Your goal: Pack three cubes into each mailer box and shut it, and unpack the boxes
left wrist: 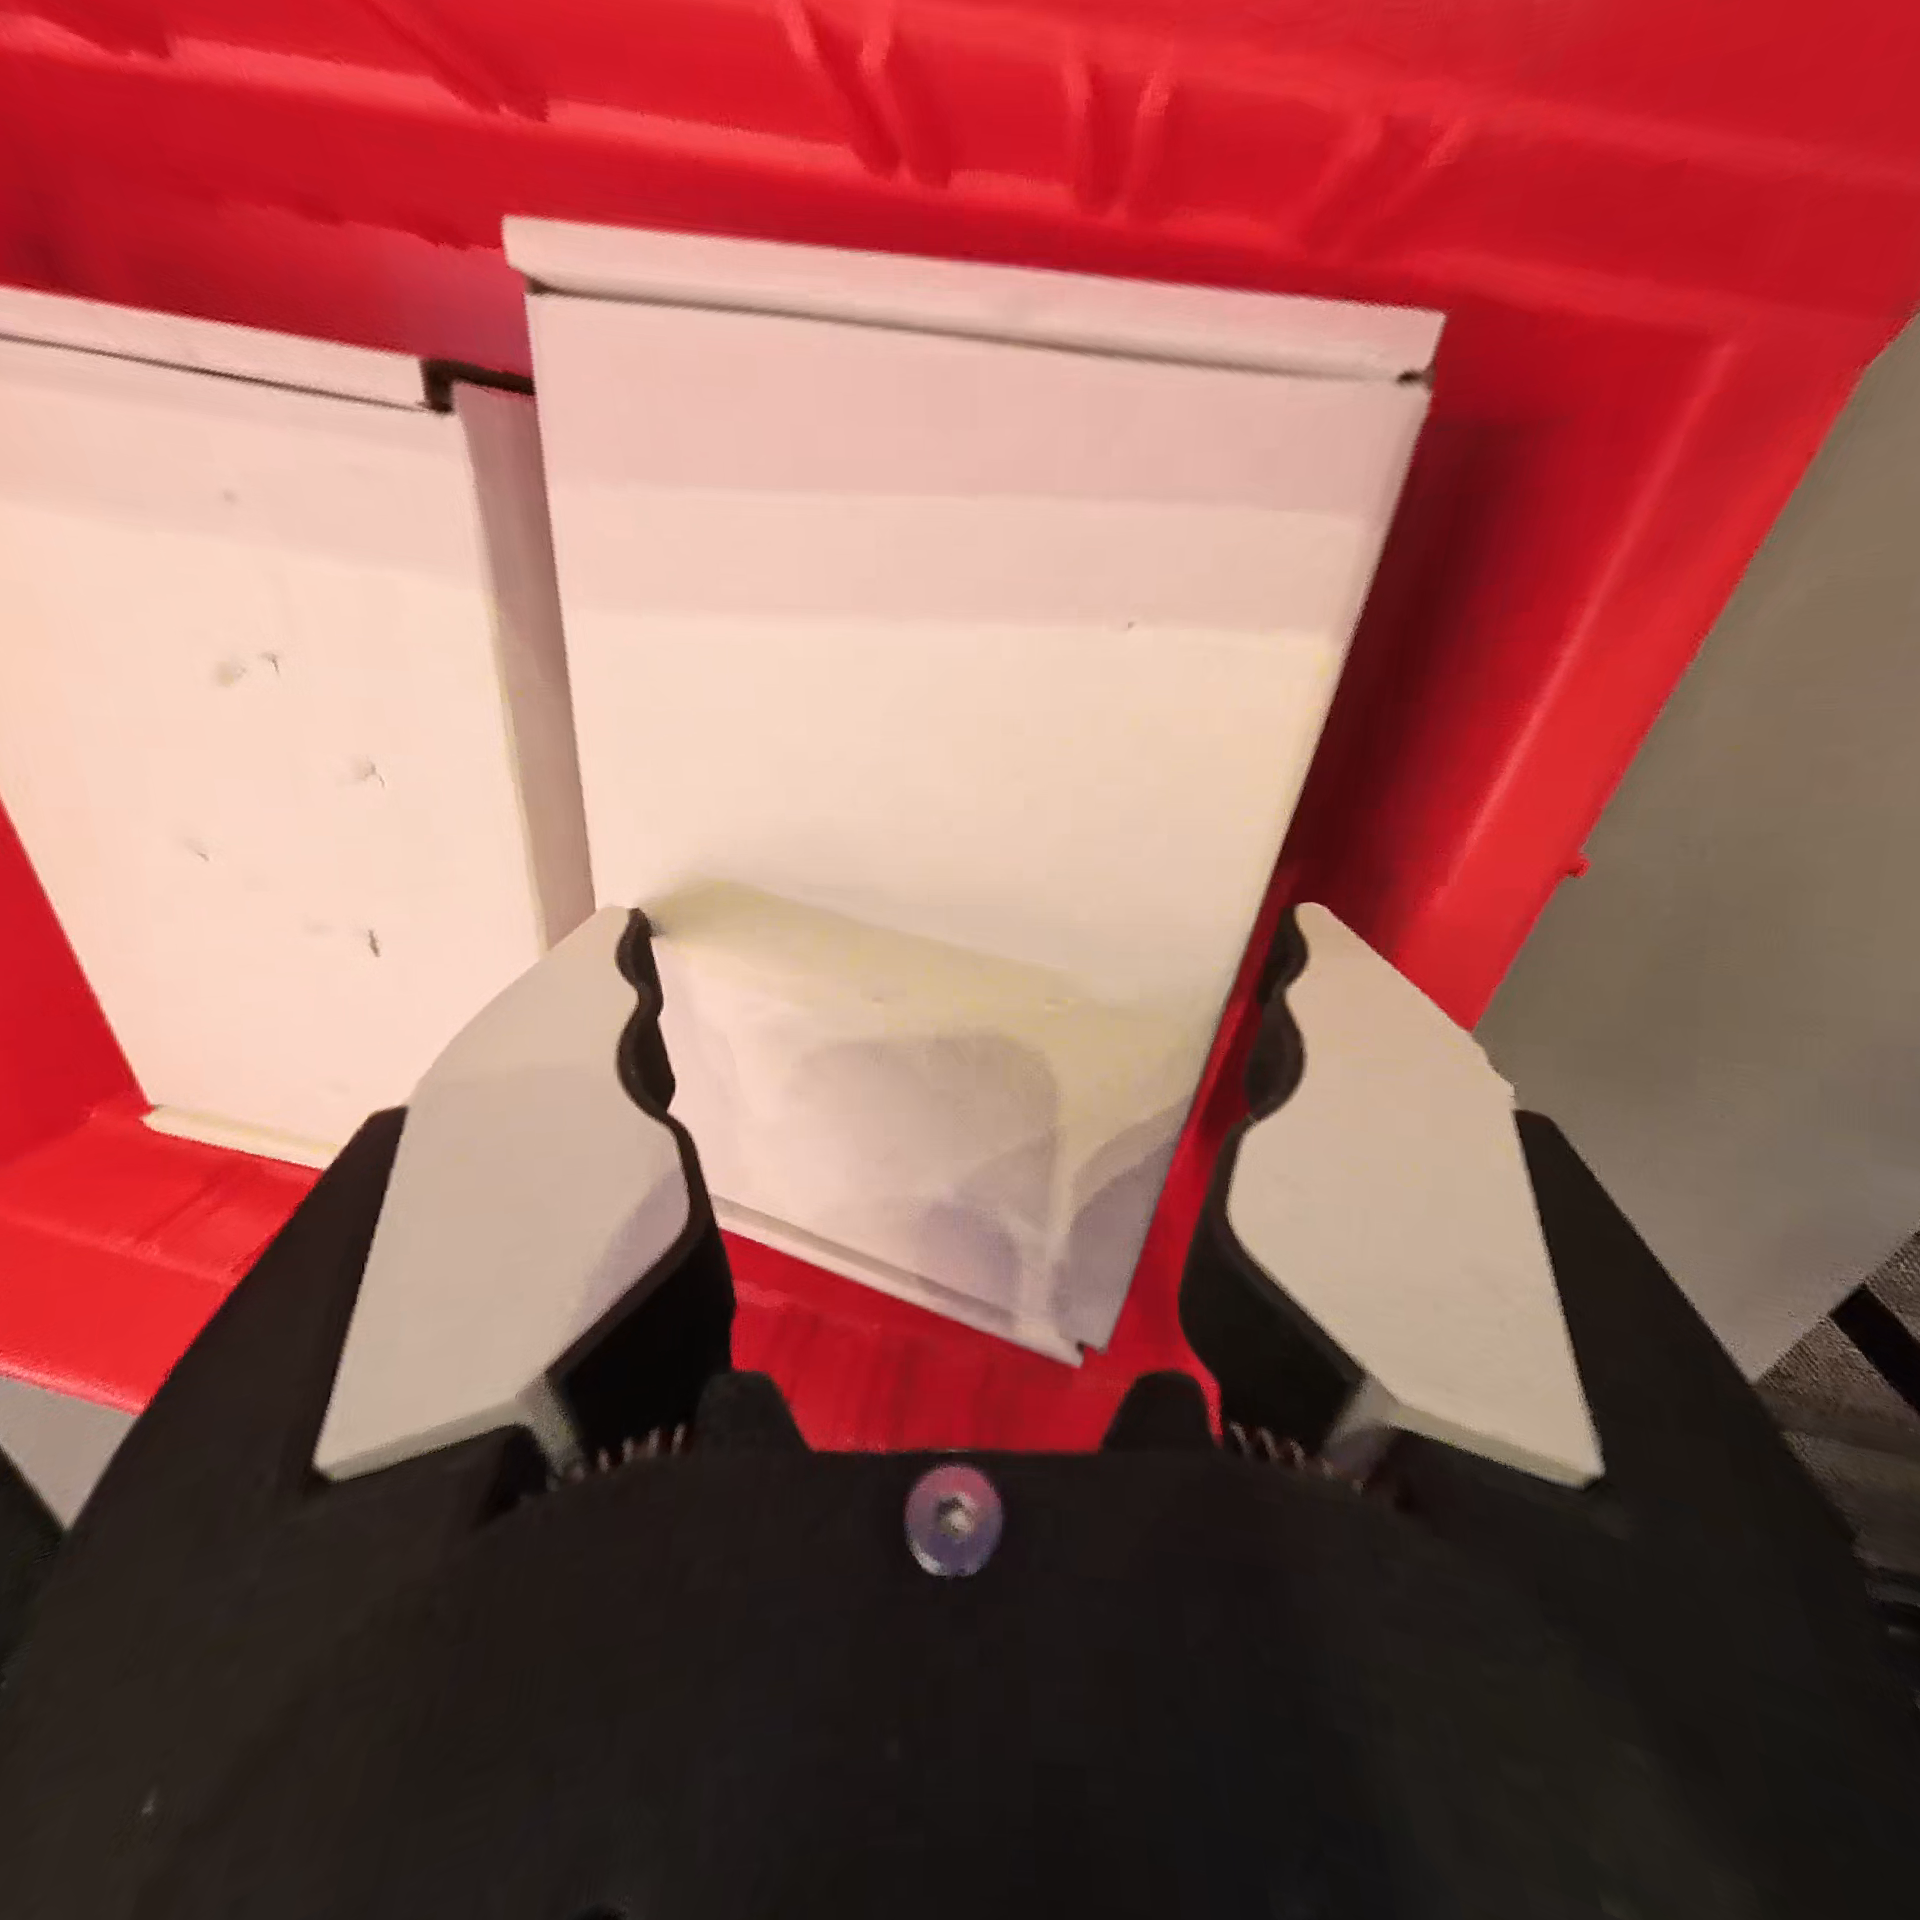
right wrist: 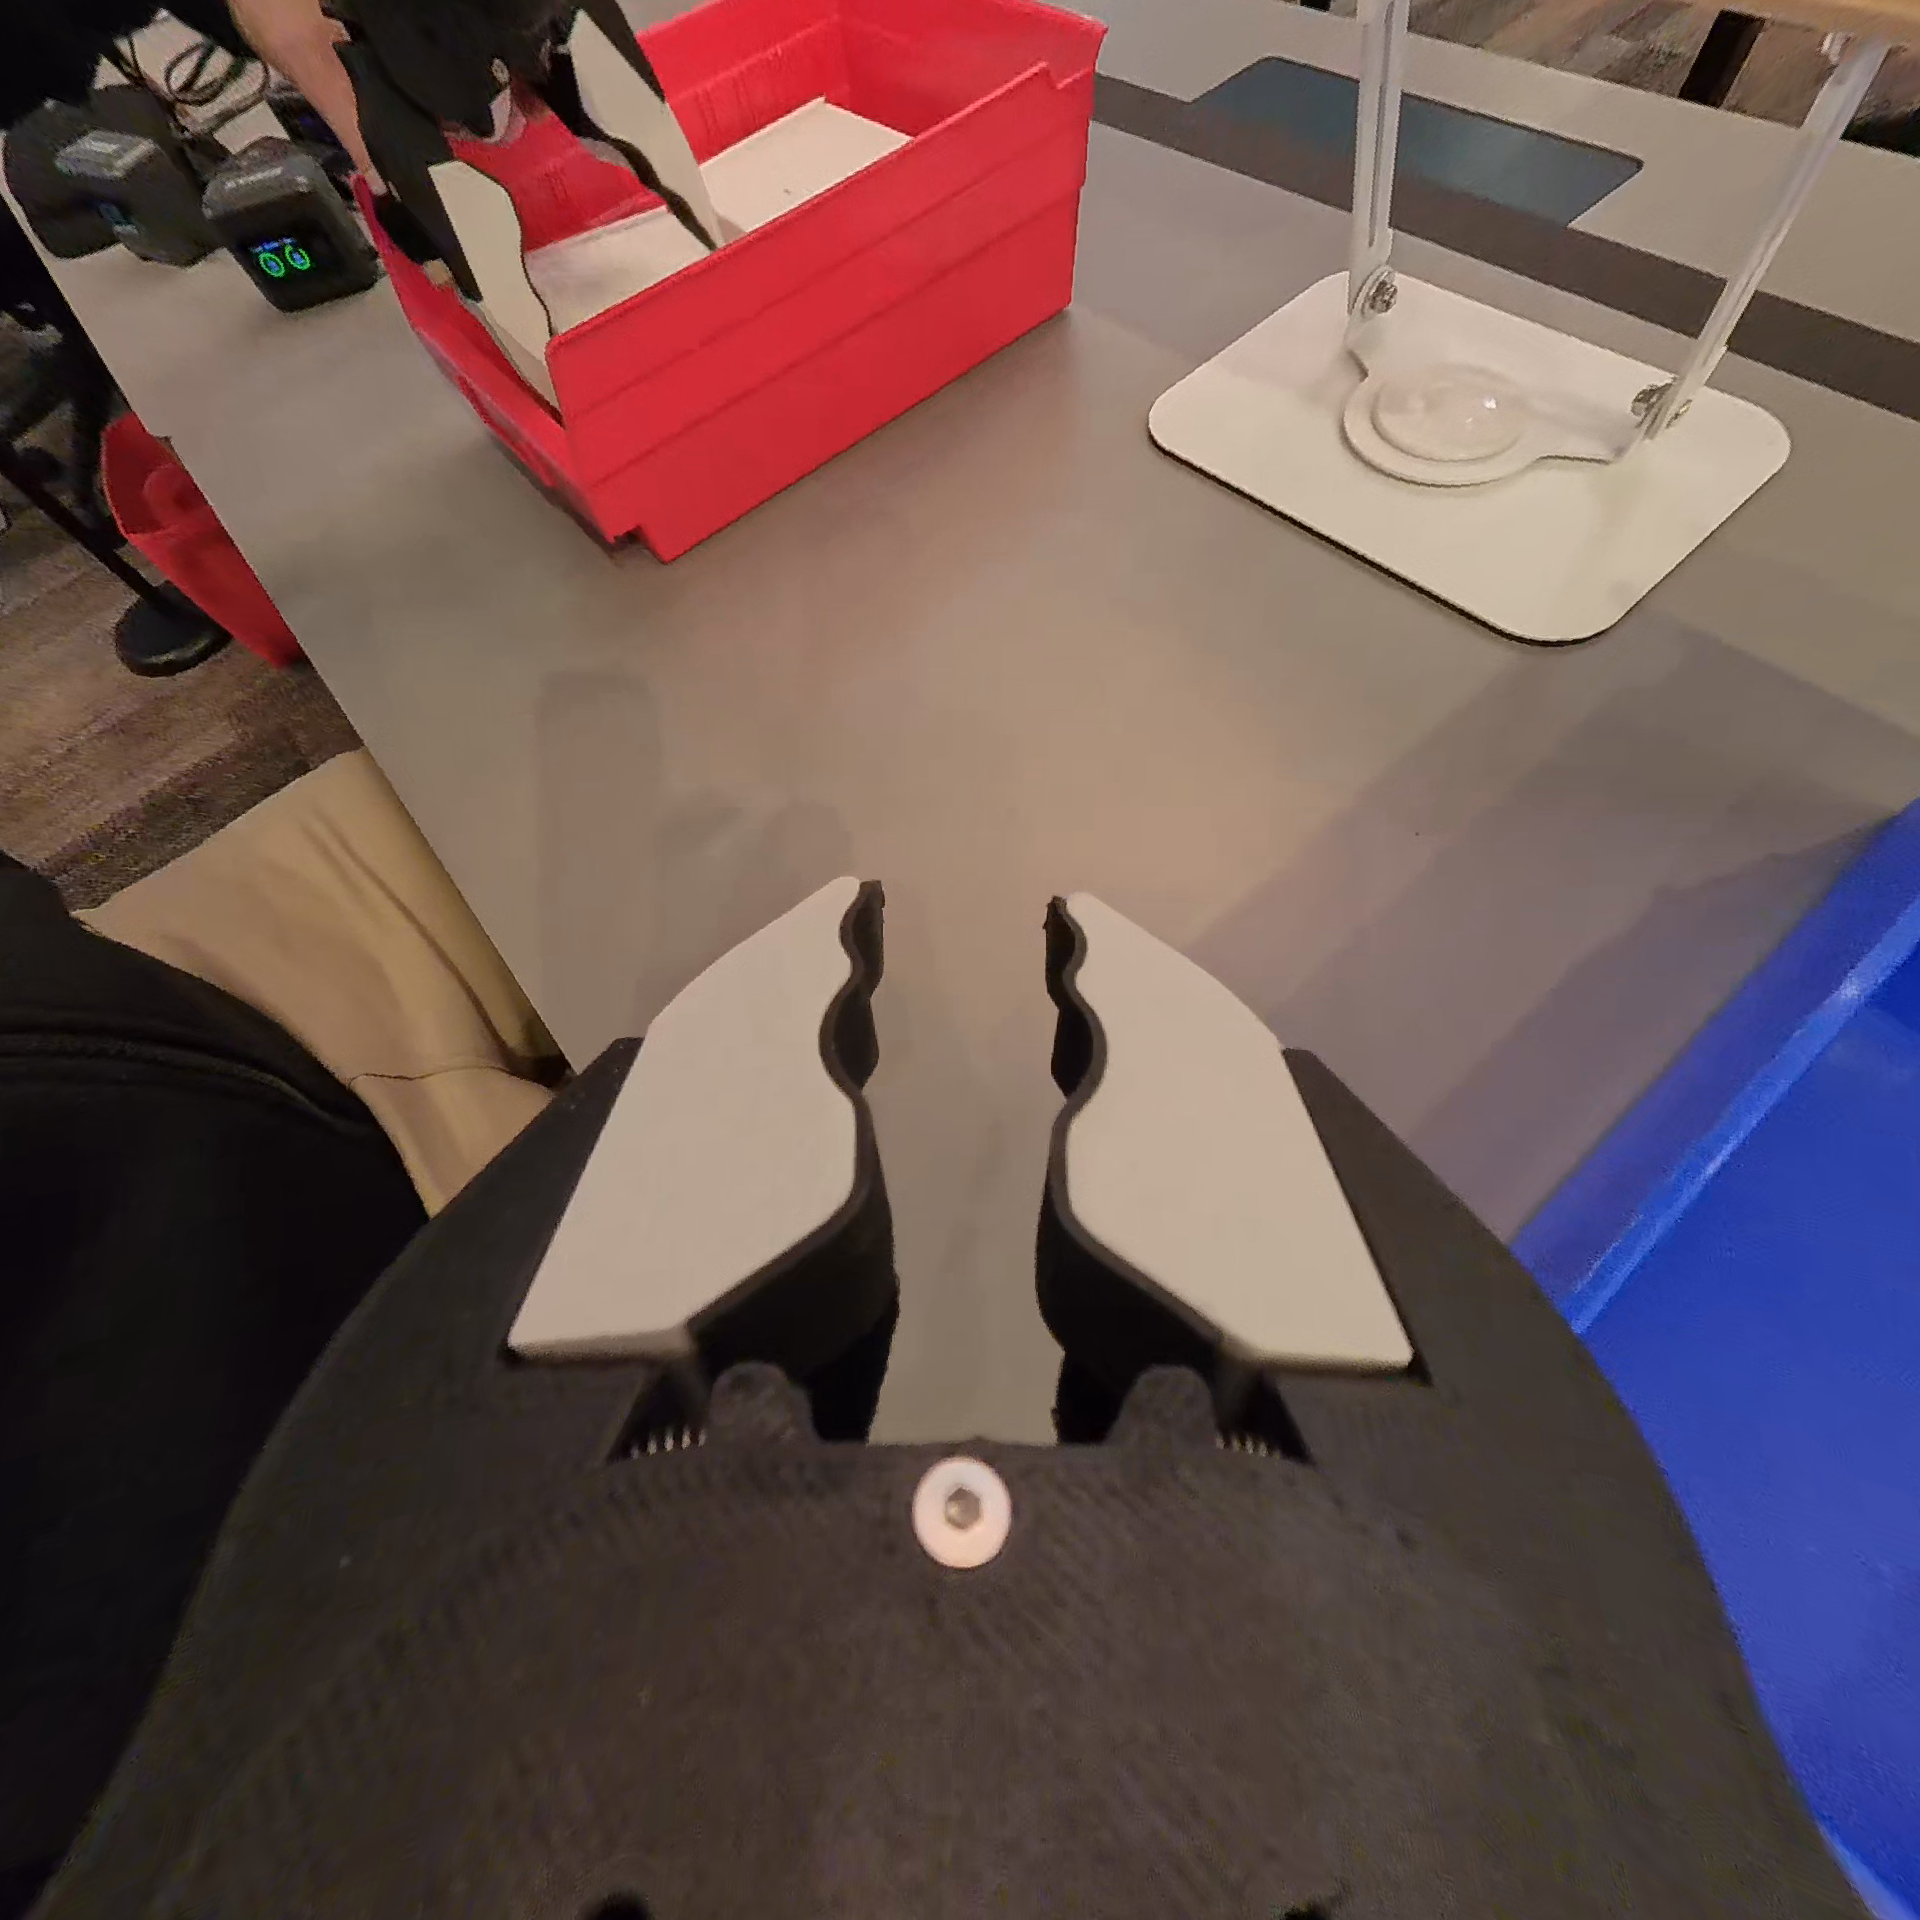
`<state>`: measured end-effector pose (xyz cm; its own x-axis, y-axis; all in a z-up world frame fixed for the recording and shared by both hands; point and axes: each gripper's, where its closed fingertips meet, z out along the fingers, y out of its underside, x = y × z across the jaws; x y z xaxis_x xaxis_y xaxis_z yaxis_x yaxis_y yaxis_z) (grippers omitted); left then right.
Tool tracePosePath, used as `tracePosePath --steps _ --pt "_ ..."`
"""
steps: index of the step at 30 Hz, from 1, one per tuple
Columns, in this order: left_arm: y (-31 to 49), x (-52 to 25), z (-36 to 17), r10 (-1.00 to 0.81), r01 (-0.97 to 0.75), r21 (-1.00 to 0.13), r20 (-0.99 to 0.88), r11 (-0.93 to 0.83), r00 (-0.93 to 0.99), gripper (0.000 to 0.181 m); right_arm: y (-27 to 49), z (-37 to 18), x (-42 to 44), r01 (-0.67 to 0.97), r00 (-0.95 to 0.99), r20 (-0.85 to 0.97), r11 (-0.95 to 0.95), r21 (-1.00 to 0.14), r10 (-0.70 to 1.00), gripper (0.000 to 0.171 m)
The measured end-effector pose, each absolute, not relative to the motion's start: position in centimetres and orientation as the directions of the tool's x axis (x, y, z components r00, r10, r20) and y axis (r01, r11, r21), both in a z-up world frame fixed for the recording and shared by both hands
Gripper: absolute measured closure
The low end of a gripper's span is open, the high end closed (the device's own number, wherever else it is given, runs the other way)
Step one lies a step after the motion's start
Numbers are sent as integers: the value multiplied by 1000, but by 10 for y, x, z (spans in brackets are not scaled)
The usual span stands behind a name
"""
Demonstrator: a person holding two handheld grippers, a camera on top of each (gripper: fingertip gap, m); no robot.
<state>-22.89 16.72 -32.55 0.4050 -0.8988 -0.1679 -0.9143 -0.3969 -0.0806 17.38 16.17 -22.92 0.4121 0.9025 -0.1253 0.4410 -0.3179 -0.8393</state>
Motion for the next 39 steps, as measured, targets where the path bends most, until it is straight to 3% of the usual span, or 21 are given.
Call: tracePosePath --steps 4,18,23,39 --pt "174 -244 -327 -899 -914 9 -185 -405 397 62 161 -232 173 443 407 -137 -327 -835 903 143" --pt "169 -241 -328 -926 -928 3 -67 -374 373 66 164 -238 177 441 418 -150 -344 -829 896 143" --pt "168 -251 -340 -933 -928 98 -57 -360 356 55 163 -242 176 451 411 -154 -347 -822 899 144" --pt "172 -259 -317 -912 -914 47 -97 -403 398 56 161 -247 174 458 398 -171 -356 -815 902 144"
